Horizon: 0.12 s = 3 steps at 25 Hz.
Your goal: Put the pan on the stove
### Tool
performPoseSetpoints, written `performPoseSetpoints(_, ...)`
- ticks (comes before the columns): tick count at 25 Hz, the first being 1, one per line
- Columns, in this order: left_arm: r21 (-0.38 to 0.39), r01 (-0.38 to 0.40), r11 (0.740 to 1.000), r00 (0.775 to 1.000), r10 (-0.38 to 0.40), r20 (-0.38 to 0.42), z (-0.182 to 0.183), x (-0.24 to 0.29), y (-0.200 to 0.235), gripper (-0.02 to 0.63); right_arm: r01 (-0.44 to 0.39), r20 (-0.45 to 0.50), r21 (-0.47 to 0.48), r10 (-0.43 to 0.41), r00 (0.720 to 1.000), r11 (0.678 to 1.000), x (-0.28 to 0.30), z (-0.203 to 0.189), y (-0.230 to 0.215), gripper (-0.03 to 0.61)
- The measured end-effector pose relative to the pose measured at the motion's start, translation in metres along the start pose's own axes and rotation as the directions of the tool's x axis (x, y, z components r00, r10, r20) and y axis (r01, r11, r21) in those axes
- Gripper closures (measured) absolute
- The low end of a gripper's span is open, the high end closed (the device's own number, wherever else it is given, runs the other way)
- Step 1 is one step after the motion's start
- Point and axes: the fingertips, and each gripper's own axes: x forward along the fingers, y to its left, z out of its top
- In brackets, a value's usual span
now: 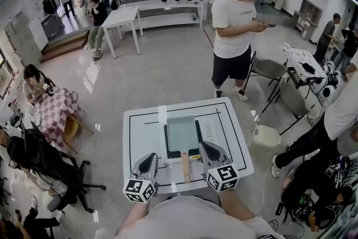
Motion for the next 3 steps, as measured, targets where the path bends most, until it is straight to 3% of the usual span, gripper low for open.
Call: performPoseSetpoints(3, 0.018, 0.013, 1.000, 1.000, -0.013, 0.004, 0.0005, -0.0007, -0.0040, 0.604, -0.002, -0.003, -0.002, 0.002, 1.000, 1.000, -0.0012, -0.0003, 0.0008, 0.571)
